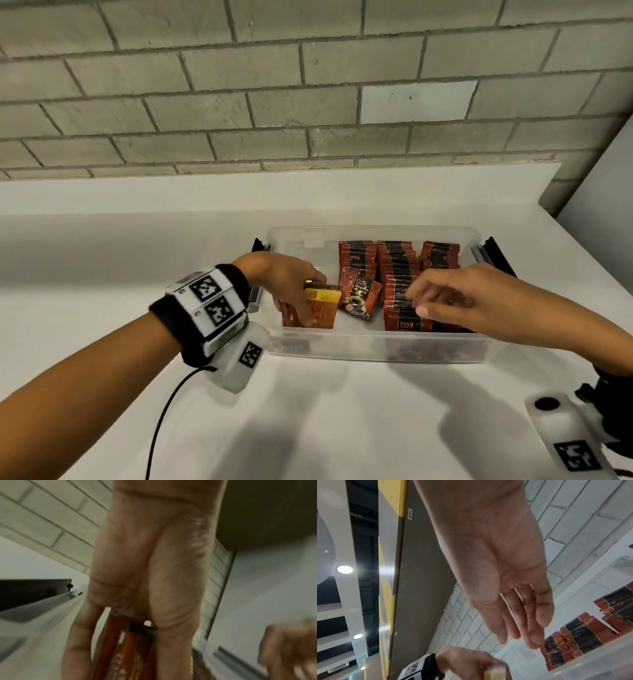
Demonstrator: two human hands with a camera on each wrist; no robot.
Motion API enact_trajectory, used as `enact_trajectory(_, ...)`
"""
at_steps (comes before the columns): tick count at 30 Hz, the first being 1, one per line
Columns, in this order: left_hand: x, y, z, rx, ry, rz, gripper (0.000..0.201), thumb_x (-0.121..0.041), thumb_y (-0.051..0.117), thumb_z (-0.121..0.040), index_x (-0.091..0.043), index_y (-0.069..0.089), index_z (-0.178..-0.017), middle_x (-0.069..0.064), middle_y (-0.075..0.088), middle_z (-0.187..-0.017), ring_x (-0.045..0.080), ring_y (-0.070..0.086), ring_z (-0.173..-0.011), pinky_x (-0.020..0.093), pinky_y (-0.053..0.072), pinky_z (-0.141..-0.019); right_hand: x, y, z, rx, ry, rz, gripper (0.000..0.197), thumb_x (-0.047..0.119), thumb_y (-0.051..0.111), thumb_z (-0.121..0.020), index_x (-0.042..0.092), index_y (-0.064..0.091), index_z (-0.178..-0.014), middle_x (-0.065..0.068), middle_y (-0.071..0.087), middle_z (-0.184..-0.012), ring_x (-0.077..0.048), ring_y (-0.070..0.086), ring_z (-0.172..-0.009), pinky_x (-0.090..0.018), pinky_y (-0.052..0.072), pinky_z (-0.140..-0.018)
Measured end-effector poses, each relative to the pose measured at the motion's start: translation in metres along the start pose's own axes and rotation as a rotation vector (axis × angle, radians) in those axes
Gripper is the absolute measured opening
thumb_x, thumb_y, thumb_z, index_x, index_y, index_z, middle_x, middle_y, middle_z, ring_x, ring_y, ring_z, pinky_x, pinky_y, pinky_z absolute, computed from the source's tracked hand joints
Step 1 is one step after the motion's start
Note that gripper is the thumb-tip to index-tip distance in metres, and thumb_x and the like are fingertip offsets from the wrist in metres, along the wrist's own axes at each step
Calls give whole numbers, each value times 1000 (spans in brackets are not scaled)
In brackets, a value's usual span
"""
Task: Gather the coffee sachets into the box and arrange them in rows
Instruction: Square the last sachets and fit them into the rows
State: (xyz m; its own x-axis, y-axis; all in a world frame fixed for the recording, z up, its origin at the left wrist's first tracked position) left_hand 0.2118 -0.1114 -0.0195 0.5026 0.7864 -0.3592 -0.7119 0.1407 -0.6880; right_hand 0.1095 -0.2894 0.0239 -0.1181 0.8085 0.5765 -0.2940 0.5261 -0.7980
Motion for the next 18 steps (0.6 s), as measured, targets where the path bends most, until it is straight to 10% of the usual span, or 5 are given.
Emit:
enact_trajectory(8, -44, -12, 55, -254, 332, 791, 41, -7, 74, -77, -24, 60, -111, 2, 73, -101, 20, 70, -93, 35, 56, -78, 30, 8, -10, -166, -72, -358, 63, 77, 48, -69, 37, 50, -118, 13, 63, -108, 0, 61, -101, -30, 53, -89)
enact_trajectory(12, -55, 7, 56, -275, 390, 1015, 40, -8, 72, -75, -26, 59, -108, 0, 73, -94, 17, 70, -87, 28, 56, -66, 45, 7, -12, -292, -119, -490, 47, 59, 63, -67, 31, 57, -104, 11, 67, -99, -4, 64, -94, -29, 55, -84)
enact_trajectory(18, -54, 37, 56, -173, 434, 1347, 52, -3, 58, -82, -14, 45, -131, 12, 67, -115, 29, 67, -101, 44, 57, -84, 38, 2, -8, -384, -67, -703, 36, 35, 68, -68, 15, 59, -95, 3, 73, -86, -8, 70, -79, -20, 56, -70)
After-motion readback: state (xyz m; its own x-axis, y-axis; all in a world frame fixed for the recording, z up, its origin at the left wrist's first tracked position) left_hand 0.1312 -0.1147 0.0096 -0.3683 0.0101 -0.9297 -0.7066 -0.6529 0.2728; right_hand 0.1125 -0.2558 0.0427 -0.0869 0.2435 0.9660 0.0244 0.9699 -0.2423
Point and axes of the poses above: each hand's wrist, its own z-axis away from the middle knuckle, its own y-axis out of the palm, x = y × z, the point moved 7 cm from there along -z, towards the middle knuckle
